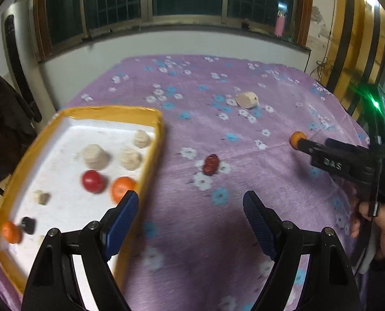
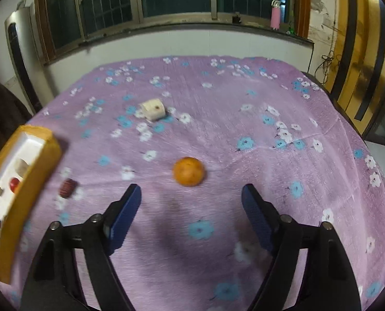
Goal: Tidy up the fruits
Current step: 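Grasp the orange with the right tool while the left tool grasps the red date, then carry the orange and red date toward the tray with both tools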
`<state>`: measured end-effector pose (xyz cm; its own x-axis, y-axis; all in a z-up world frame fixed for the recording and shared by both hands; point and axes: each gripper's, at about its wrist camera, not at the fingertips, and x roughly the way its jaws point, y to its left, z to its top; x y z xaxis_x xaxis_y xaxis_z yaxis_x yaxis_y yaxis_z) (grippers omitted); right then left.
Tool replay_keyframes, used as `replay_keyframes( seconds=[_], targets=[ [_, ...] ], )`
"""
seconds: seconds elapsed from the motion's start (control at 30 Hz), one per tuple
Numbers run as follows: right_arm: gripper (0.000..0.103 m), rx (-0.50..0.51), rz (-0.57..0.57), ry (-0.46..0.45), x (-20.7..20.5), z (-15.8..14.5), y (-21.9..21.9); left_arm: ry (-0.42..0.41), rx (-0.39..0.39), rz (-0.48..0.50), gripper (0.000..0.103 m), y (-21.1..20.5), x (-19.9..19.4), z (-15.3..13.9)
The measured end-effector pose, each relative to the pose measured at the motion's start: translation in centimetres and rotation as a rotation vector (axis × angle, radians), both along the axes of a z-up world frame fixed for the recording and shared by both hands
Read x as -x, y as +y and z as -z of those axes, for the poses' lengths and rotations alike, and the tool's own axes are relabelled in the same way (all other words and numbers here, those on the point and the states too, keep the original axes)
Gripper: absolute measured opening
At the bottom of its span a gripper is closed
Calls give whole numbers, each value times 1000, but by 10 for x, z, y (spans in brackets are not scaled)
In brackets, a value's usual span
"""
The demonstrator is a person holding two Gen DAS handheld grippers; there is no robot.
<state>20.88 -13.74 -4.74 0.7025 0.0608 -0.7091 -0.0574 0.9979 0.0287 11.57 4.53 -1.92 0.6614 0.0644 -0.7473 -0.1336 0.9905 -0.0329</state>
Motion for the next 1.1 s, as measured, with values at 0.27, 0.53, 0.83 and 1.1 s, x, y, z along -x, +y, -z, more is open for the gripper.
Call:
replay_keyframes(
  seconds=[0.27,0.53,0.83,1.1],
  targets=[
    [42,32,-12,82,-51,24,6,38,-24,-24,82,-12,-42,21],
    [33,-33,-4,61,-17,17,-13,85,-2,-53,59,-14,-73,46],
    [33,-78,-50,-27,41,-11,-17,52,38,25,19,-21,-45,35],
    [33,-89,-64,-53,97,-17,-13,-13,51,77,19,-21,35,10]
  ],
)
